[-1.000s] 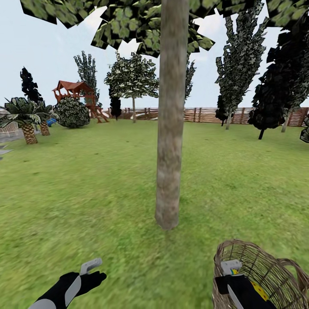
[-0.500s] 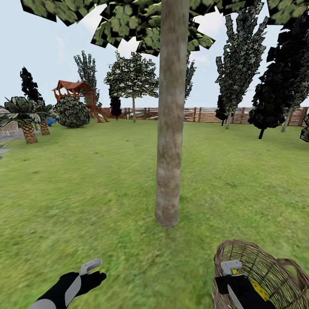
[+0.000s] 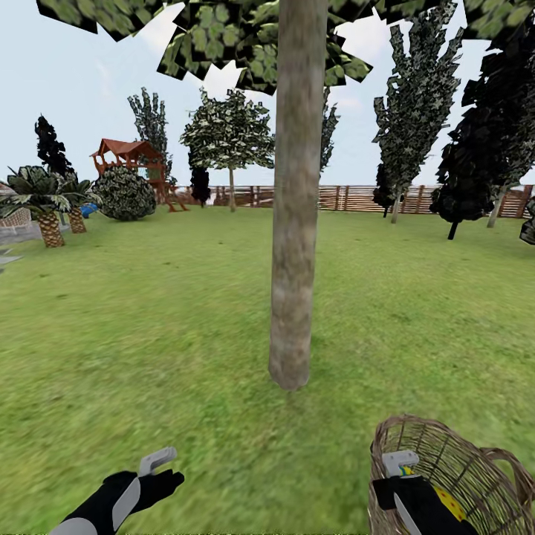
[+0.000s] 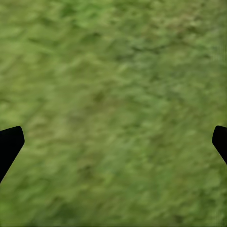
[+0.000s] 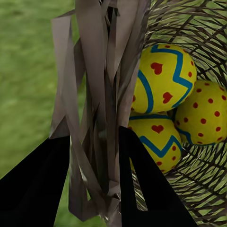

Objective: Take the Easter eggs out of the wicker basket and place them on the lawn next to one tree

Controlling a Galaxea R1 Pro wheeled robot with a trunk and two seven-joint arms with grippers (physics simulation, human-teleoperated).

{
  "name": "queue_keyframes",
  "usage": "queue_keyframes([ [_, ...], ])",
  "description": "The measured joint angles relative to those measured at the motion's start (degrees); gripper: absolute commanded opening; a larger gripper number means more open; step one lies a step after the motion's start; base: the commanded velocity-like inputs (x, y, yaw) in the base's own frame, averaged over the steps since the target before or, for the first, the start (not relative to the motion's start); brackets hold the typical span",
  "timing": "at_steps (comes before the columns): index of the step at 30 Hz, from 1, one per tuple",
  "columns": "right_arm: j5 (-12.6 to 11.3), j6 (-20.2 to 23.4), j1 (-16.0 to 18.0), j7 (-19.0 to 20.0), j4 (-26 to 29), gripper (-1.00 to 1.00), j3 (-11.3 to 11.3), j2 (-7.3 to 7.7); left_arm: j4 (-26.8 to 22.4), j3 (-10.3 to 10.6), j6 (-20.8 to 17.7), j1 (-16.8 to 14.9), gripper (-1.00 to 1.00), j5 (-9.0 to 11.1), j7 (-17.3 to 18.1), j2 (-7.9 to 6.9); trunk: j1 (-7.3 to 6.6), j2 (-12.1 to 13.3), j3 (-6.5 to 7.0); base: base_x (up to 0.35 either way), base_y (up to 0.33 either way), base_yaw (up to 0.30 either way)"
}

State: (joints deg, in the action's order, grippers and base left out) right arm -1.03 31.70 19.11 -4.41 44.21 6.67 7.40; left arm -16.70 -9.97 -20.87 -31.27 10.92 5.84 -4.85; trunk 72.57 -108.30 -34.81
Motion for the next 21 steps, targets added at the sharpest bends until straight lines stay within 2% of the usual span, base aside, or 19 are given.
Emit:
queue_keyframes([
  [21, 0.0, 0.0, 0.0, 0.0, 0.0, -1.0, 0.0, 0.0, 0.0, 0.0, 0.0, 0.0, 1.0, 0.0, 0.1, 0.0, 4.61, -8.4, -3.77, 0.0, 0.0, 0.0],
])
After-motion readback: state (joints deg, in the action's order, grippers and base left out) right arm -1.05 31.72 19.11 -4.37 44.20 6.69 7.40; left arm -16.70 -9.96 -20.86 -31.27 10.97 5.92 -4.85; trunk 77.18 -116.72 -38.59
